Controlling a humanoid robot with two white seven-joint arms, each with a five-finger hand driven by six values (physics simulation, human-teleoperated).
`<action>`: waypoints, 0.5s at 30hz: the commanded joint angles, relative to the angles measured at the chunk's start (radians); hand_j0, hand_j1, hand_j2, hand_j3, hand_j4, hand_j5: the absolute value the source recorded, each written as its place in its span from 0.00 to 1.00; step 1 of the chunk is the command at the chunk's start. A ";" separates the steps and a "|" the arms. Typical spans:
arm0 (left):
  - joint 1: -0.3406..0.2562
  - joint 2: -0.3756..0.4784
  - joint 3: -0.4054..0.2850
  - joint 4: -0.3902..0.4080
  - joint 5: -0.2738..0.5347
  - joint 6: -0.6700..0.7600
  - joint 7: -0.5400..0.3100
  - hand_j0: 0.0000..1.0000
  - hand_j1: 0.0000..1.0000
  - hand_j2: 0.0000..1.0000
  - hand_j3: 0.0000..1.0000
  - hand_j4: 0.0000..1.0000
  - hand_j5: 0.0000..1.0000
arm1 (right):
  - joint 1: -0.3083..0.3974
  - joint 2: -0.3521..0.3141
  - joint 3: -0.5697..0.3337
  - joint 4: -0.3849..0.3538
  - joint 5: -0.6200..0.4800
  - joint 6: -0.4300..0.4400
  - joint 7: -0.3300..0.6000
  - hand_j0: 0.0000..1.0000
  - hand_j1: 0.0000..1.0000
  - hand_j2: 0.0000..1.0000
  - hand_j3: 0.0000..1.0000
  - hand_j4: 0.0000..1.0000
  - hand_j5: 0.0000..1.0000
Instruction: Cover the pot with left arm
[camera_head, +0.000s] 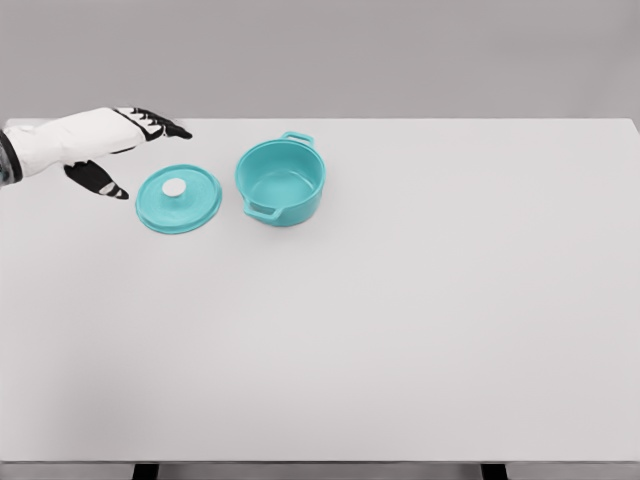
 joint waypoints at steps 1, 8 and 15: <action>0.000 -0.011 -0.007 0.001 0.002 -0.002 -0.002 1.00 1.00 1.00 1.00 1.00 1.00 | 0.000 0.000 -0.001 0.002 0.000 0.000 0.000 1.00 1.00 1.00 1.00 1.00 1.00; 0.000 -0.008 -0.007 0.003 0.000 -0.002 -0.002 1.00 1.00 1.00 1.00 1.00 1.00 | 0.005 0.000 0.001 0.000 0.000 0.000 0.000 1.00 1.00 1.00 1.00 1.00 1.00; -0.078 -0.103 -0.099 0.156 -0.222 0.020 -0.002 1.00 1.00 1.00 1.00 1.00 1.00 | 0.005 0.000 0.001 0.000 0.000 0.000 0.000 1.00 1.00 1.00 1.00 1.00 1.00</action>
